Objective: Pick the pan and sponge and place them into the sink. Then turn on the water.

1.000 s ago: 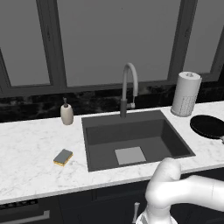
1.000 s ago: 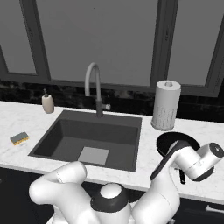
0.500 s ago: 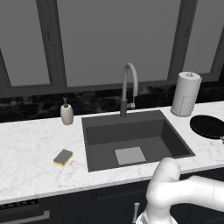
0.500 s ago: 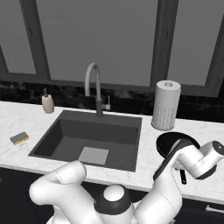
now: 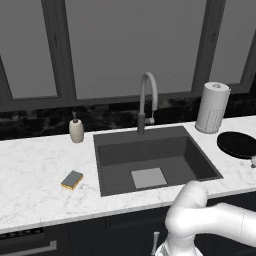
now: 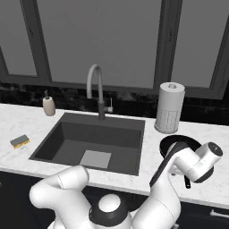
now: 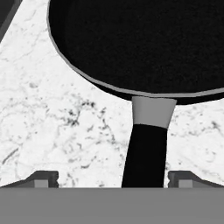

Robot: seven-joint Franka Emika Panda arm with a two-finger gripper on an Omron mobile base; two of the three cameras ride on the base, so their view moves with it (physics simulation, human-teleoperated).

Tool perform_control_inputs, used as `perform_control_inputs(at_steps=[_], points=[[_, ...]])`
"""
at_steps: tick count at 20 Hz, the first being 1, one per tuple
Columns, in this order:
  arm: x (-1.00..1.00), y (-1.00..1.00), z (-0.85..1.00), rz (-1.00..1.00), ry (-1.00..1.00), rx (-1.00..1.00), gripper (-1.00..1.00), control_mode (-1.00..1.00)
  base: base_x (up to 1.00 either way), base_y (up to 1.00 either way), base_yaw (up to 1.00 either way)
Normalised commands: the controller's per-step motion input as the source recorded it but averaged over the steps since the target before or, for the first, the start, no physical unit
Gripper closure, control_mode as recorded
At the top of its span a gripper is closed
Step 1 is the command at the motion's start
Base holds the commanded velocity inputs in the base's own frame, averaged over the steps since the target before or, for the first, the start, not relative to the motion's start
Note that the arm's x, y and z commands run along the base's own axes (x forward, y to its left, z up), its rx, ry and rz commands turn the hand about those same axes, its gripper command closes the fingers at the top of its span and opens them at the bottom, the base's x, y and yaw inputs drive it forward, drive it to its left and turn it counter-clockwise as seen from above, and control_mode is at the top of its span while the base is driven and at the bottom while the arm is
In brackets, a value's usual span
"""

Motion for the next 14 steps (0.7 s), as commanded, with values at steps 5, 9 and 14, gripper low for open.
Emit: perform_control_inputs(at_steps=[5, 9, 14], points=[[-0.12, 0.68, -0.55, 0.06, 0.07, -0.02, 1.0, -1.0, 0.0, 0.0, 0.0], [-0.15, 0.58, -0.2, 0.04, 0.01, 0.01, 1.0, -1.0, 0.0, 0.0, 0.0], [-0.23, 0.79, 0.0, 0.0, 0.0, 0.14, 1.0, -1.0, 0.0, 0.0, 0.0]])
